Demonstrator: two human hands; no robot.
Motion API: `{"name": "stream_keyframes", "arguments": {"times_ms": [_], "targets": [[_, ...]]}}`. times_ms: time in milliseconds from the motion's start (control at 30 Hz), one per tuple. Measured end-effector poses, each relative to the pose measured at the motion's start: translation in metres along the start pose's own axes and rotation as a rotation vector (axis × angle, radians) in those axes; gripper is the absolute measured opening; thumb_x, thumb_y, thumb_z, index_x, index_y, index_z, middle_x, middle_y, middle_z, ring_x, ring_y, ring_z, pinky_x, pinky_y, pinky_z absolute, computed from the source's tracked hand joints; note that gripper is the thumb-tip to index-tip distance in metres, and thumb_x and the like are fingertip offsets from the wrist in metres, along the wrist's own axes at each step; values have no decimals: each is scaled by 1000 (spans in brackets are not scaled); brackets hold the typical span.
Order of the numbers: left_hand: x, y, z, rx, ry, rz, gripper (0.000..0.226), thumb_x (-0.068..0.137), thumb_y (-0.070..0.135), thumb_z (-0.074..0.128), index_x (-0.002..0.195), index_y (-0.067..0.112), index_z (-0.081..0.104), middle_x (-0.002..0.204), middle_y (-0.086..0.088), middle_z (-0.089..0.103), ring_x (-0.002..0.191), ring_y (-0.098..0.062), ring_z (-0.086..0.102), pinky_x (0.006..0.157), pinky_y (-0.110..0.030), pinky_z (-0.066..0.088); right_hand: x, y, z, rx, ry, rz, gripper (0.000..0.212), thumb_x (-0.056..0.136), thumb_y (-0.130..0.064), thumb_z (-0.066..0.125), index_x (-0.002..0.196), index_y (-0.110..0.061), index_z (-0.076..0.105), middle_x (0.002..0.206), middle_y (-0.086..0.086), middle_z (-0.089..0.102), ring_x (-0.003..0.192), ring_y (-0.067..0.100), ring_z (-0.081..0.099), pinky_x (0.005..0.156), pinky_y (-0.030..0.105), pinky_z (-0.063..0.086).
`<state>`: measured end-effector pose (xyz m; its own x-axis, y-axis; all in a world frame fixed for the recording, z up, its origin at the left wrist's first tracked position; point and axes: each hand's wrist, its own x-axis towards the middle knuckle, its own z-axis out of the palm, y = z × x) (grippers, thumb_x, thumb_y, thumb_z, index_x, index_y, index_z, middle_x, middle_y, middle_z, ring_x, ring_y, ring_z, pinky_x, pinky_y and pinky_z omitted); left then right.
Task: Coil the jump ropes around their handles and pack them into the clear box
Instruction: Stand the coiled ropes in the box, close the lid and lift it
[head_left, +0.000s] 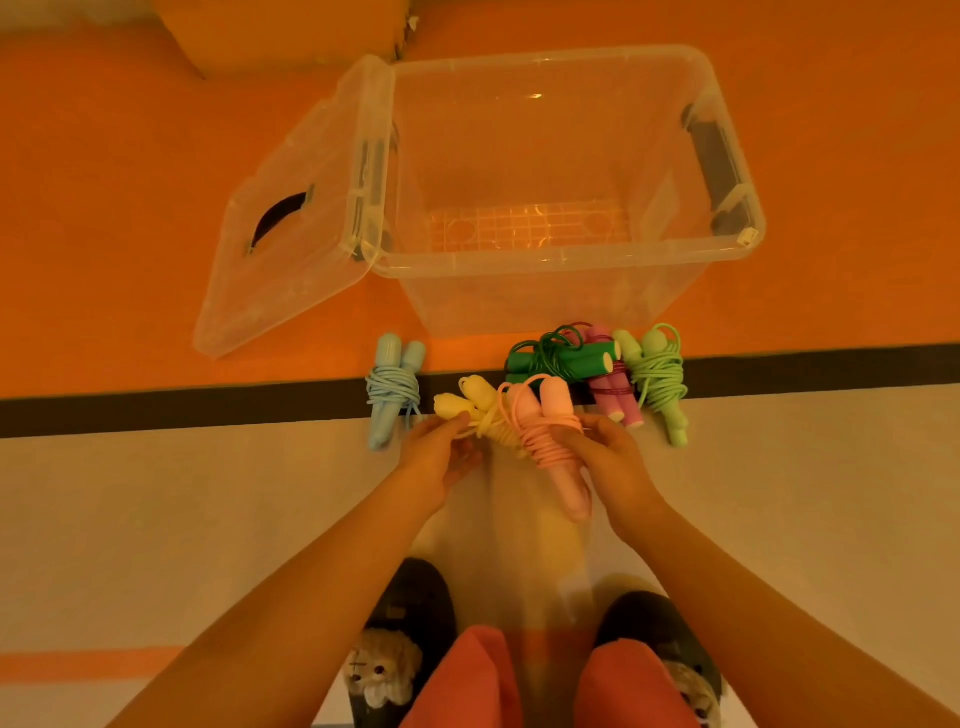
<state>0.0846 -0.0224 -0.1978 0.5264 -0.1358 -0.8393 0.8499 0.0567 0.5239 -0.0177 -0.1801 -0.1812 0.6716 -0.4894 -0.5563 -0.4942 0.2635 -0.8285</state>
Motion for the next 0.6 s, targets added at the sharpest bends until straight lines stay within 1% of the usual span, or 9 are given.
{"name": "stream_keyframes", "arguments": {"times_ms": [67, 133, 200, 300, 367, 433, 467, 533, 600], "targets": [[-8, 3, -4, 24, -21, 31, 21, 90, 11, 63, 109, 12, 53, 97, -11, 64, 83, -21, 63, 70, -36, 54, -2, 2, 0, 61, -7, 34, 21, 86, -13, 64, 104, -3, 62, 92, 9, 65, 85, 20, 61, 72, 32, 50], [-15, 5, -6, 7, -48, 49, 31, 92, 14, 61, 118, 14, 46, 103, -13, 62, 88, -24, 63, 75, -42, 55, -2, 3, 1, 84, -6, 67, 16, 87, -15, 63, 101, -8, 61, 103, 15, 64, 92, 25, 61, 77, 38, 49], [-22, 3, -8, 27, -80, 44, 45, 90, 18, 64, 126, 23, 38, 106, -12, 61, 91, -25, 63, 80, -49, 54, -1, 5, 4, 105, -29, 115, 11, 90, -16, 59, 100, -11, 59, 106, 18, 63, 91, 24, 60, 77, 38, 48], [-30, -10, -2, 278, -120, 1, 60, 86, 24, 69, 126, 38, 27, 115, -6, 60, 98, -21, 61, 82, -47, 49, -1, 8, 12, 132, -98, 207, 17, 95, -16, 51, 110, -9, 54, 106, 15, 61, 90, 24, 60, 79, 37, 49], [-27, -20, 5, 380, -87, -10, 49, 87, 29, 67, 124, 28, 35, 116, -6, 59, 101, -21, 59, 79, -40, 47, 0, 13, 15, 138, -98, 240, 20, 97, -17, 48, 113, -6, 52, 102, 14, 62, 86, 23, 61, 81, 39, 50], [-22, -23, 11, 401, -71, -5, 30, 89, 35, 63, 107, 12, 54, 104, -12, 63, 89, -20, 59, 73, -35, 47, 2, 18, 15, 170, -84, 281, 23, 97, -19, 47, 114, -3, 52, 99, 17, 63, 84, 26, 61, 86, 47, 49], [-16, -24, 12, 381, -84, -6, 32, 90, 36, 62, 105, 8, 61, 98, -14, 66, 82, -20, 61, 70, -33, 50, 3, 20, 14, 195, -84, 305, 25, 97, -20, 47, 114, -3, 53, 101, 18, 62, 87, 28, 61, 88, 50, 49], [-10, -24, 11, 336, -116, -6, 43, 88, 38, 64, 114, 4, 63, 93, -12, 69, 77, -19, 66, 65, -30, 53, 3, 23, 14, 260, -104, 349, 24, 96, -21, 49, 113, -5, 54, 108, 20, 61, 94, 32, 61, 89, 52, 50], [-5, -26, 7, 278, -133, -35, 64, 78, 49, 71, 124, 6, 57, 100, -13, 70, 87, -24, 69, 70, -35, 56, 3, 25, 14, 327, -145, 382, 25, 95, -22, 50, 113, -6, 55, 115, 22, 58, 100, 34, 59, 90, 51, 50]]}}
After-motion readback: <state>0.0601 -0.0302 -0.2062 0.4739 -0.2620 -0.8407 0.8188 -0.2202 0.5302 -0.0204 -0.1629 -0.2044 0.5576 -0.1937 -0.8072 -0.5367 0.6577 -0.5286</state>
